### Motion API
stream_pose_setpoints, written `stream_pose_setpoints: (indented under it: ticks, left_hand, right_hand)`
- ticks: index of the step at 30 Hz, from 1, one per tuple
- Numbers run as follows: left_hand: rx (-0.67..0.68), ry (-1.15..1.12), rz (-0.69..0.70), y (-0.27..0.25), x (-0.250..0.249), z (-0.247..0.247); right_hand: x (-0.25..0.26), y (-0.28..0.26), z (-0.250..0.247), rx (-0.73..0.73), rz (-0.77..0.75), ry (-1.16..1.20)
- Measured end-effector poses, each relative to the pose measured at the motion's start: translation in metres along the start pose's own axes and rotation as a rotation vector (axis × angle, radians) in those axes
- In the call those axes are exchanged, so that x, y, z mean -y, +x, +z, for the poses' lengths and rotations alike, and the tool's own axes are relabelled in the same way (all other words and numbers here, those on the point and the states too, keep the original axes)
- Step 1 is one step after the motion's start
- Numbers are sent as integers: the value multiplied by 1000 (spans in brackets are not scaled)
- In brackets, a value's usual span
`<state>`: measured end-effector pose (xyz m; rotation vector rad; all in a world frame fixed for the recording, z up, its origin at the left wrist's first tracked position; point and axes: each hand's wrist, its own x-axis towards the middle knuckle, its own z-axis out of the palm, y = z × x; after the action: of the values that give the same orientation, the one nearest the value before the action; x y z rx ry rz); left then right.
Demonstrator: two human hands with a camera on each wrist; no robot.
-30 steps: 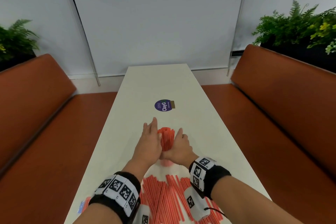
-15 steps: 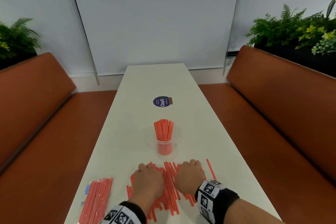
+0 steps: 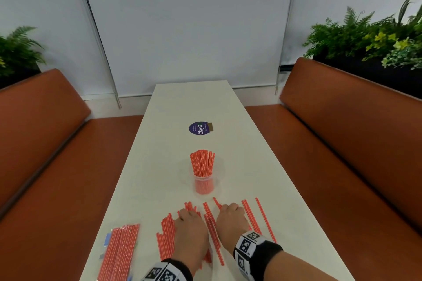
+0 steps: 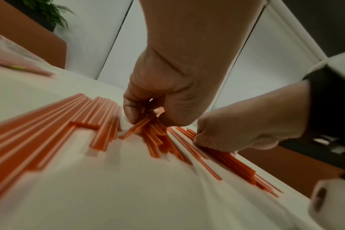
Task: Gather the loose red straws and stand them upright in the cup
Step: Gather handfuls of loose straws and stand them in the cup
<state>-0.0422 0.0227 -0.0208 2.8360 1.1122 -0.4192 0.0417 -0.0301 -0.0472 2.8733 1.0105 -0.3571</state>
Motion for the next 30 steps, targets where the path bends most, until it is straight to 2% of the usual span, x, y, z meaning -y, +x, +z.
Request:
stream_pose_setpoints:
  ticks: [4,11,23,30]
  left_hand:
    - [6,-81,-58,6,0,5]
    - [40,-382,-233,18,6,4]
    - [49,-375,-266,21,8,5]
    - [39,-619,-290,20,12,-8]
  right_hand:
    - [1,2,2,-24,35,0]
    - [2,8,7,-20,74,-27]
    - [1,11,11,-52,77,-36]
    - [-5,13,2,-19,129,6]
